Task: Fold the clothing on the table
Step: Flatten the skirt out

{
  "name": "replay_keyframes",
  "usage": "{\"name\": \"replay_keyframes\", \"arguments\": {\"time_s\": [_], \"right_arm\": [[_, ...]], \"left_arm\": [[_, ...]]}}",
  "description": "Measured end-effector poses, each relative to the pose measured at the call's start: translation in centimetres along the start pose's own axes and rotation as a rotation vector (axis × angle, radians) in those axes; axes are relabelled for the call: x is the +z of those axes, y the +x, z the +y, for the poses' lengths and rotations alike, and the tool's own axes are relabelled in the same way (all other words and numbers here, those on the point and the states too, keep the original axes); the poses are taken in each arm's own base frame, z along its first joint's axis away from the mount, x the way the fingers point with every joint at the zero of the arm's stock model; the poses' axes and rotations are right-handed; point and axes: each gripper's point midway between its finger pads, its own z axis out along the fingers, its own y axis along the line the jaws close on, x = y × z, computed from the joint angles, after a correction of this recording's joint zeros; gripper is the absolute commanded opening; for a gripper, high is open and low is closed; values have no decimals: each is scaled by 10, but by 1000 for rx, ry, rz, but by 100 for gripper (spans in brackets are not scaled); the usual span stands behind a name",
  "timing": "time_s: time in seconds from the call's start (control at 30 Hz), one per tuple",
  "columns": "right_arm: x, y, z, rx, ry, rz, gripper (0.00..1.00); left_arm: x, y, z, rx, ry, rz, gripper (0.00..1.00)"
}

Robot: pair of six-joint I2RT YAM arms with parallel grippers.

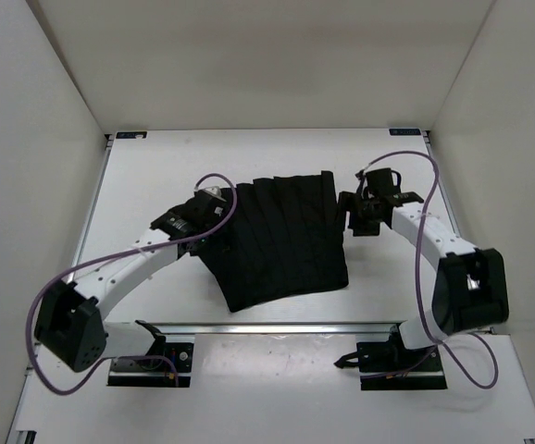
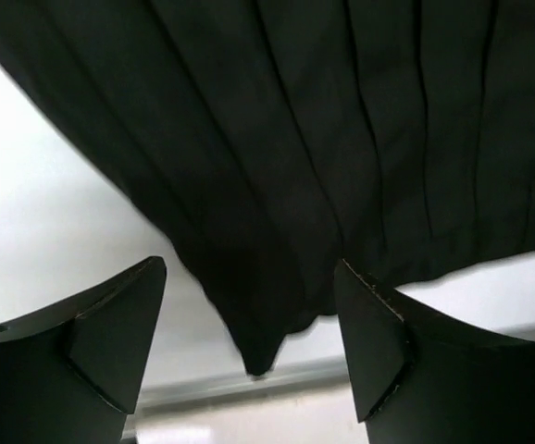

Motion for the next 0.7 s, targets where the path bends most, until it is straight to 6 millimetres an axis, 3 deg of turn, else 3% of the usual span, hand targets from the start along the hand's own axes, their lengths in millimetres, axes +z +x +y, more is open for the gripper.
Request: {"name": "replay_keyframes", "arguments": {"time_s": [0.1, 0.17, 0.3, 0.47, 0.57, 0.6, 0.63, 0.7], "right_arm": [[15, -23, -1, -31, 12, -7, 63], [25, -30, -3, -47, 17, -11, 47], [42, -25, -9, -40, 14, 30, 36], [67, -33, -14, -57, 31, 85, 43], [80, -45, -7, -108, 39, 91, 43], [84, -47, -3, -127, 39, 91, 38], [87, -49, 2, -146, 39, 91, 21], [95, -51, 7, -179, 42, 98, 2]], "left_arm": [[17, -10, 3, 15, -37, -7, 81], [23, -11, 9, 14, -60, -8, 69], [32, -6, 23, -11, -83, 0, 28], [46, 0, 31, -5, -119, 28, 1], [60, 10, 35, 4, -150, 73, 0], [64, 13, 37, 5, -160, 87, 0], [68, 14, 40, 1, -169, 97, 0], [74, 15, 44, -10, -180, 111, 0]]}}
